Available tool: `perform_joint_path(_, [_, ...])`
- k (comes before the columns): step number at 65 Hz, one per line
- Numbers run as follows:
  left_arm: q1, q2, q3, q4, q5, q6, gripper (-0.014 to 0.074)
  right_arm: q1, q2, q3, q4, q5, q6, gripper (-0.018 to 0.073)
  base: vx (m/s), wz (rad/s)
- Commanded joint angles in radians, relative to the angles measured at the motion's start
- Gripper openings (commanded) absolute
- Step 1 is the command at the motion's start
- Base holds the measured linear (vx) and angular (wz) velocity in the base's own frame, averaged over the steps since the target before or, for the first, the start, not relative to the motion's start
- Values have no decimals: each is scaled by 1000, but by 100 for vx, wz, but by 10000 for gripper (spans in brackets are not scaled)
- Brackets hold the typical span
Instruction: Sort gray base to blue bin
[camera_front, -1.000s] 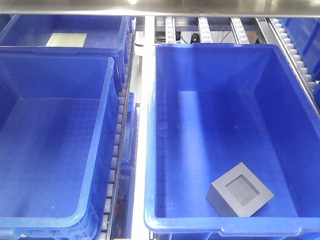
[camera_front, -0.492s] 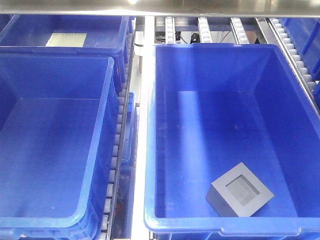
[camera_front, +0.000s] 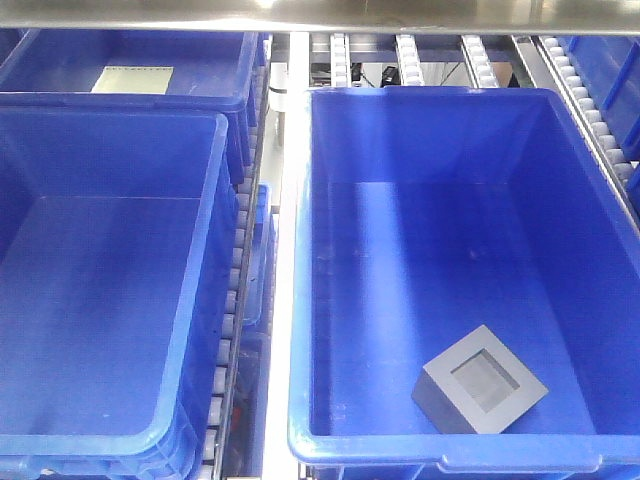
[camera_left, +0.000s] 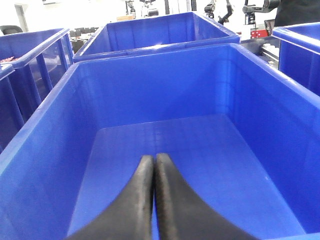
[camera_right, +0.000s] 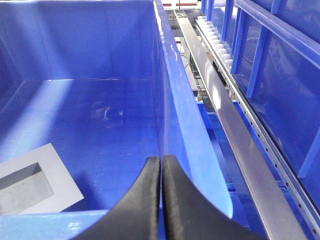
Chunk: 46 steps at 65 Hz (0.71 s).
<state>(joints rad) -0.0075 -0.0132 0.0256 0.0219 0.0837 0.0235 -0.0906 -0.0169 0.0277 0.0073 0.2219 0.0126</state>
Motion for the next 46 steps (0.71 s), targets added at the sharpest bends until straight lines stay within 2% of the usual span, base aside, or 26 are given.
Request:
perform_joint_path(1, [3,-13,-20,-6,-69,-6,-6,0,-2,2,-7,-74,-13,-5,0,0])
perform_joint_path(46, [3,-13,-20,-6,-69,-6,-6,0,-2,2,-7,-74,-13,-5,0,0])
